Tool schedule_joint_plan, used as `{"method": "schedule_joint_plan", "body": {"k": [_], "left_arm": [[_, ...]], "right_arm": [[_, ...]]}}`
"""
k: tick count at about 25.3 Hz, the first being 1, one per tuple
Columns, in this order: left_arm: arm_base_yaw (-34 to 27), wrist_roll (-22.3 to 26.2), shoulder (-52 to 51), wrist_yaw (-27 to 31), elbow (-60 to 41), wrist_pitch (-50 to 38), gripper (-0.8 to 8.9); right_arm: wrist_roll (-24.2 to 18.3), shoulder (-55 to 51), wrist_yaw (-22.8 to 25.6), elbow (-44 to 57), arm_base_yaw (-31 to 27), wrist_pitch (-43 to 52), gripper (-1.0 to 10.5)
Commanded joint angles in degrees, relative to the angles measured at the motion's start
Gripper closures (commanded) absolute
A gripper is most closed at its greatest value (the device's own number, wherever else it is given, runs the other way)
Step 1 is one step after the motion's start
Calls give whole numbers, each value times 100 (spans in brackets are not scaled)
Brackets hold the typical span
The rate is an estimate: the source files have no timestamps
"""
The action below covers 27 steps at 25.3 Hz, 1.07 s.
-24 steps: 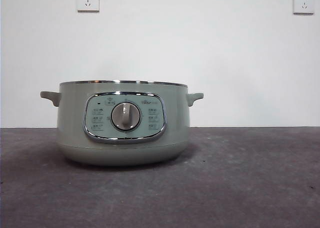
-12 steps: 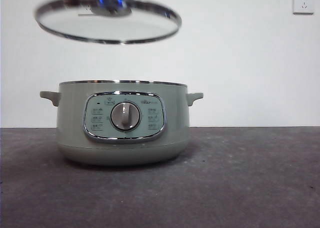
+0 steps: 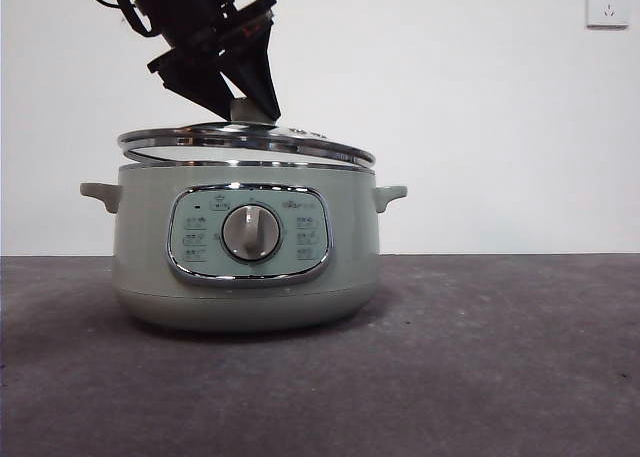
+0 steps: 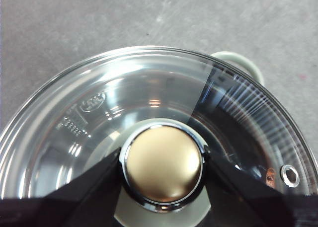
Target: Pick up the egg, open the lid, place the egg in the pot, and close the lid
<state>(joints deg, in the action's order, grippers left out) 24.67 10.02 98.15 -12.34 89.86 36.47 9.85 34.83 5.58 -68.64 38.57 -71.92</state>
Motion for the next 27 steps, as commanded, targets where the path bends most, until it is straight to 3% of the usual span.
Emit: {"method": "schedule_joint_plan", "body": {"k": [1, 27], "left_arm": [[2, 70, 4, -42, 92, -284, 822], [-37, 116, 280, 39, 81, 896, 814]], "right_arm": [[50, -24, 7, 57, 2, 37, 635], [42, -24, 94, 57, 2, 160, 635]]}}
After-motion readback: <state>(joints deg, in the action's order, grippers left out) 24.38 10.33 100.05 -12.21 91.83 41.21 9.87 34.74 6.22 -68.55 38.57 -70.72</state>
